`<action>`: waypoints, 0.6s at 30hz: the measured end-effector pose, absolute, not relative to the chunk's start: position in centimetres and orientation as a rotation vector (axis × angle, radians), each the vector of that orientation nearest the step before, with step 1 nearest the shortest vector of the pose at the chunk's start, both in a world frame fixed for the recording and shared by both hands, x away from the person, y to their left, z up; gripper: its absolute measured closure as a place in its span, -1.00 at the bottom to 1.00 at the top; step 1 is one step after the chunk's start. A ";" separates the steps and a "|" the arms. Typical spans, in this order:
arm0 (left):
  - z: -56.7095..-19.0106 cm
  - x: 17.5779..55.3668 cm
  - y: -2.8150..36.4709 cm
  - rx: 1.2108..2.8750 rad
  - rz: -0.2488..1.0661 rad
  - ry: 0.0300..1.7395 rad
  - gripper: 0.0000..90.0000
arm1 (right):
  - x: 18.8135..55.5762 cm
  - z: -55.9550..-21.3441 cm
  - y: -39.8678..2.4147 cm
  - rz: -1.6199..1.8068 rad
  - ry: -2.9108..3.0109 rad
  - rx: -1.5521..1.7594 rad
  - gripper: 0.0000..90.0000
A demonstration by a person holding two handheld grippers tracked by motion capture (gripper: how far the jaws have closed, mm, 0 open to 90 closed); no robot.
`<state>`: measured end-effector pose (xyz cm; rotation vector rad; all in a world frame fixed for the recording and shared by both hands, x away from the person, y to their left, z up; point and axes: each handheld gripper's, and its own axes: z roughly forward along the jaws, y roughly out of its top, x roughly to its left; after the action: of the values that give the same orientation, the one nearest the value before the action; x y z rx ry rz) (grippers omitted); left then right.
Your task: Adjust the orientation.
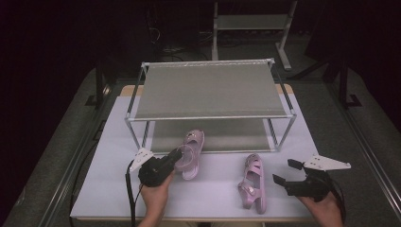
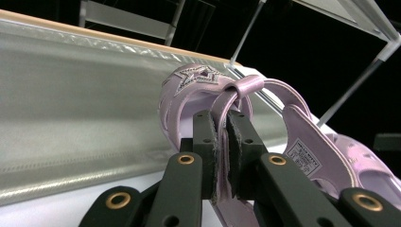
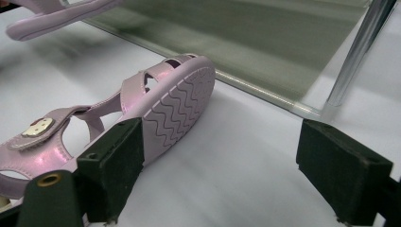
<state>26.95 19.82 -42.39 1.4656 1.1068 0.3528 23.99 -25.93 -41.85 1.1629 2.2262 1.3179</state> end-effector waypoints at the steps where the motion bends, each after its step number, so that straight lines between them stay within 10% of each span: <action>1: -42.5 27.2 19.7 1.463 0.344 1.109 0.85 | 24.0 -41.9 -25.9 1.319 2.227 1.162 -0.65; 18: -44.1 30.8 17.2 1.402 0.289 1.167 0.85 | 24.1 -41.8 -25.9 1.326 2.237 1.149 -0.65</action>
<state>30.83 17.22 -44.13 1.4024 1.1675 0.2891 24.07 -25.86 -41.81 1.1489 2.2368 1.3264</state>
